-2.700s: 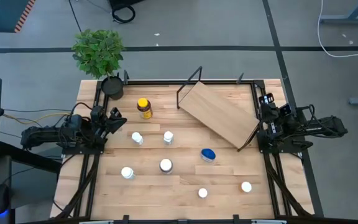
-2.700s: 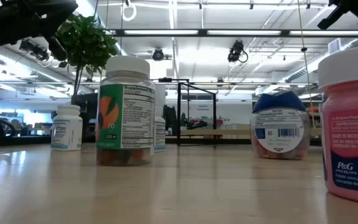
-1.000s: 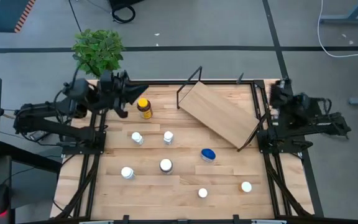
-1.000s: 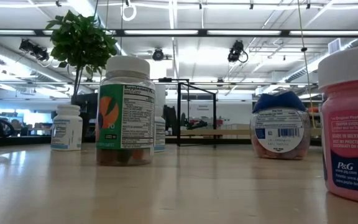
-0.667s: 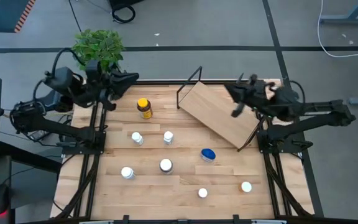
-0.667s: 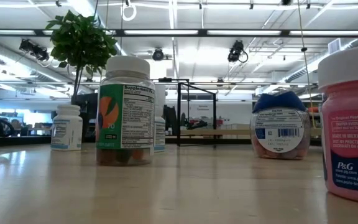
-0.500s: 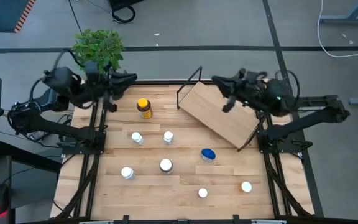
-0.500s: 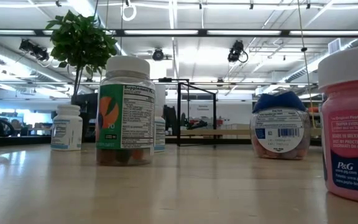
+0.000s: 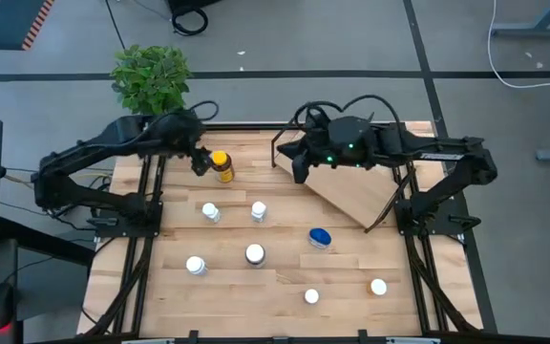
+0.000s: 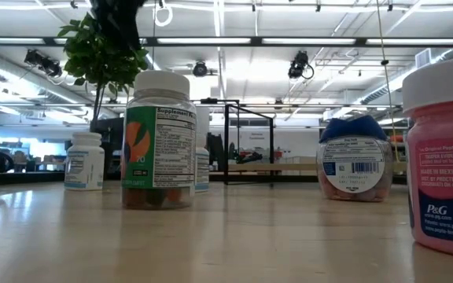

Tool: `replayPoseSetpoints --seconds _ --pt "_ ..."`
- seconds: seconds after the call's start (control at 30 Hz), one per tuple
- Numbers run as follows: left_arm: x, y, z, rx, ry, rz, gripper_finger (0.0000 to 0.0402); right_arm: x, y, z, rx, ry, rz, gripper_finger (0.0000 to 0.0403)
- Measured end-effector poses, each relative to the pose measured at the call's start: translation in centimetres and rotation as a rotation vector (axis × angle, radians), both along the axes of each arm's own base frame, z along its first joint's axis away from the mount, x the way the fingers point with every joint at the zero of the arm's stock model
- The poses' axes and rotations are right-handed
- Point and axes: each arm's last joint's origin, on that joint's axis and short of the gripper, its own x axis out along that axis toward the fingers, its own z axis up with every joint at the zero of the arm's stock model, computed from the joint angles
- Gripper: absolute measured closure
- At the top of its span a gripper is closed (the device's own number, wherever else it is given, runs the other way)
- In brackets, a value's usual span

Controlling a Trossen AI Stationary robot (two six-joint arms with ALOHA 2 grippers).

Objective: Pick and place medicine bottles onto shelf by color
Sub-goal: Put the yellow medicine bottle on the shelf

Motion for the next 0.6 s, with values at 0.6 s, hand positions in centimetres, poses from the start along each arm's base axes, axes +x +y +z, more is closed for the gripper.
replayPoseSetpoints --seconds 0.6 --pt "6.1 7.6 -9.7 -0.382 0.285 0.187 0.0058 -1.3 -1.5 3.7 -0.147 -0.03 0.007 0.0391"
